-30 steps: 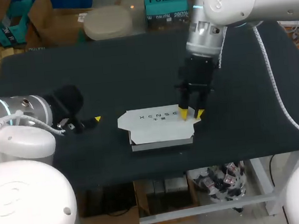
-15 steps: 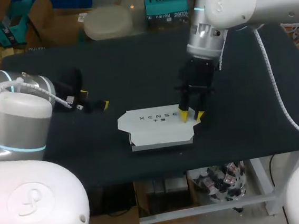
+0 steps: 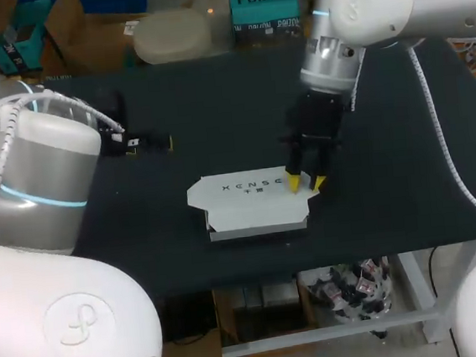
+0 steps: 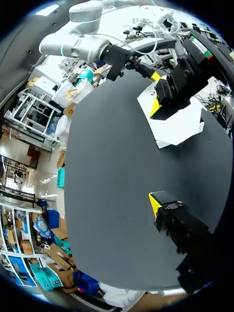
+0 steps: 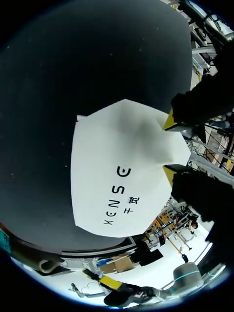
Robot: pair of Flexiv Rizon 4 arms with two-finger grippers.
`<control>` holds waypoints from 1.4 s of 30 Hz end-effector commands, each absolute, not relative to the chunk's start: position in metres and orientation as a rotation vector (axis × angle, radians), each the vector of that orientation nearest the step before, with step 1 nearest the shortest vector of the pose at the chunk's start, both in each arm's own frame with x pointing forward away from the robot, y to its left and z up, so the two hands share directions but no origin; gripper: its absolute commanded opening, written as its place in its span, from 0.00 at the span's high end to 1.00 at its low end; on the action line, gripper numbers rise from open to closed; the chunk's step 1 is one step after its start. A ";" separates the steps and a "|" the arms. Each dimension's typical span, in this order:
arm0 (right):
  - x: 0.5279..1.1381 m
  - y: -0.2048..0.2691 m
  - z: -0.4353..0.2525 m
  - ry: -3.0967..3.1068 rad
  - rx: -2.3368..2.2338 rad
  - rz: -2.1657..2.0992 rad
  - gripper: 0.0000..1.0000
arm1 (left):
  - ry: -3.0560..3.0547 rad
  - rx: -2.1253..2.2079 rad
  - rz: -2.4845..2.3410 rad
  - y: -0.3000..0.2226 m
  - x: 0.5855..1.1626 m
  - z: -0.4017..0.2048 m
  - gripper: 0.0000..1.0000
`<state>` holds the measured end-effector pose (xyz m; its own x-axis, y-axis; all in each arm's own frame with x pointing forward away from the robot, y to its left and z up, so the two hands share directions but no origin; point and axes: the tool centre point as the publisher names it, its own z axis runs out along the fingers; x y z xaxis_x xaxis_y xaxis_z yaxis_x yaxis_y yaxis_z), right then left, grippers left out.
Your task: Assemble the packaging by folding the flat box into shape, placing the metal phone stand inside, and closing the box properly
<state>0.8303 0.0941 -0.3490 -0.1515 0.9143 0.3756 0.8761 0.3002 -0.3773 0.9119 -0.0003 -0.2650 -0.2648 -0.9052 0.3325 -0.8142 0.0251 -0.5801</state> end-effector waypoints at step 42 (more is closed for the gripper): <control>0.836 0.098 -0.364 -2.035 -1.724 -0.108 0.55 | 1.450 -3.089 0.089 -0.042 0.918 -0.290 0.00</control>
